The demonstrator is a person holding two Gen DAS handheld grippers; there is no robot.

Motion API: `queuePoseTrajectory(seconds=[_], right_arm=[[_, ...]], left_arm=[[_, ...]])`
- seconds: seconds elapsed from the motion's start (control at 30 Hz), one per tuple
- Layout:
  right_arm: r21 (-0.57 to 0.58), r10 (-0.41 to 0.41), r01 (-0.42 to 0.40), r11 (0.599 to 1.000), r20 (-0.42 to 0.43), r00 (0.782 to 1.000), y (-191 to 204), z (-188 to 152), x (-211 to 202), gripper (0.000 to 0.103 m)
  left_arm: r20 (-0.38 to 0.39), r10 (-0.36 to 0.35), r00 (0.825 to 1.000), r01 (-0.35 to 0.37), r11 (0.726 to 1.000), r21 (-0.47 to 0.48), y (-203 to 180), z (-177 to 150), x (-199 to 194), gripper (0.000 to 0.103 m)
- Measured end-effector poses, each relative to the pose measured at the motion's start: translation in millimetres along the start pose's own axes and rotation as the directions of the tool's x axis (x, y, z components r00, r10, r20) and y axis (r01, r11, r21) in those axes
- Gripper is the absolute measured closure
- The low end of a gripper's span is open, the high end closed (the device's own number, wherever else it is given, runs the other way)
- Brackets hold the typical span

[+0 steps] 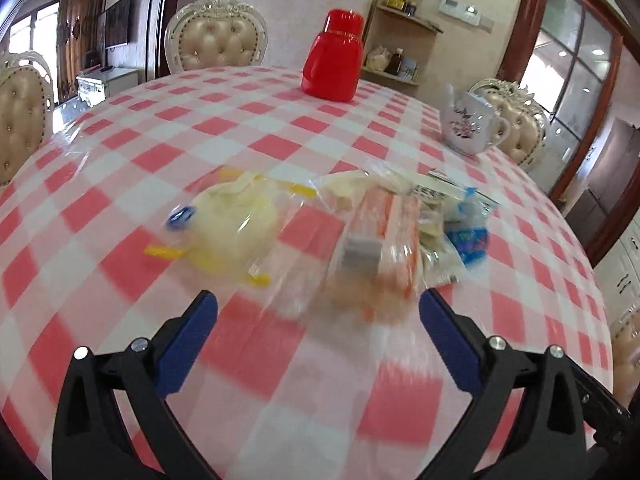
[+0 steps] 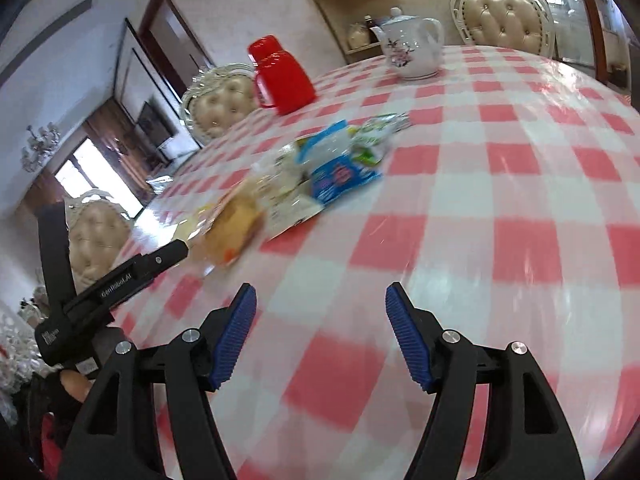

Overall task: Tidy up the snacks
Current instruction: 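Move the right tool back to the table and grasp the blue-white cartoon bag, then grasp the orange-labelled bread bag with the left tool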

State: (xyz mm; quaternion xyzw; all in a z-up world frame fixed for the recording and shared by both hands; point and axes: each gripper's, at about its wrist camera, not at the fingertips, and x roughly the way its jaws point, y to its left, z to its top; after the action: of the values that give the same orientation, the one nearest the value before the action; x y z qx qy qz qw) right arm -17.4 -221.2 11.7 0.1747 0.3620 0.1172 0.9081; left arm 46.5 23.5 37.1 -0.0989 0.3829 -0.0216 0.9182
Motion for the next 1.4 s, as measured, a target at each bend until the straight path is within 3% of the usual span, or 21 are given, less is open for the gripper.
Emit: queuePoseTrajectory(seconds=[0.13, 0.2, 0.43, 0.77, 0.87, 0.93, 0.97, 1.13, 1.27, 1.4], right_arm=[[-0.042, -0.061, 0.061, 0.997, -0.007, 0.998, -4, 29, 25, 0.036], [-0.064, -0.085, 0.085, 0.994, -0.006, 0.996, -2, 45, 42, 0.036], [-0.136, -0.138, 0.133, 0.982, -0.032, 0.990, 7, 83, 111, 0.033], [-0.241, -0.220, 0.187, 0.952, -0.118, 0.968, 23, 102, 165, 0.031], [-0.291, -0.234, 0.195, 0.937, -0.106, 0.966, 31, 99, 165, 0.035], [-0.326, -0.254, 0.214, 0.921, -0.086, 0.963, 33, 96, 160, 0.051], [-0.340, -0.266, 0.226, 0.913, -0.076, 0.961, 33, 93, 155, 0.054], [-0.246, -0.191, 0.167, 0.955, -0.075, 0.979, 13, 81, 109, 0.054], [-0.186, -0.127, 0.120, 0.975, -0.024, 0.992, 2, 72, 70, 0.054], [-0.120, -0.080, 0.075, 0.990, -0.034, 0.996, -9, 60, 54, 0.054]], left_arm=[[-0.043, -0.030, 0.999, 0.031, 0.999, 0.014, -12, 22, 26, 0.002], [-0.029, -0.030, 0.999, 0.031, 0.999, 0.033, -22, 30, 37, 0.002], [-0.096, -0.080, 0.992, 0.087, 0.994, 0.071, -22, 18, 57, 0.002], [-0.103, -0.100, 0.990, 0.106, 0.993, 0.055, -17, 21, 60, 0.002], [-0.106, -0.106, 0.989, 0.112, 0.992, 0.052, -16, 21, 60, 0.002], [-0.103, -0.113, 0.988, 0.119, 0.992, 0.051, -15, 21, 60, 0.002], [-0.101, -0.118, 0.988, 0.123, 0.991, 0.049, -15, 20, 59, 0.002], [-0.092, -0.128, 0.988, 0.132, 0.990, 0.041, -13, 20, 57, 0.002], [-0.094, -0.098, 0.991, 0.103, 0.993, 0.050, -15, 19, 59, 0.002], [-0.090, -0.070, 0.993, 0.076, 0.995, 0.064, -18, 18, 60, 0.003]])
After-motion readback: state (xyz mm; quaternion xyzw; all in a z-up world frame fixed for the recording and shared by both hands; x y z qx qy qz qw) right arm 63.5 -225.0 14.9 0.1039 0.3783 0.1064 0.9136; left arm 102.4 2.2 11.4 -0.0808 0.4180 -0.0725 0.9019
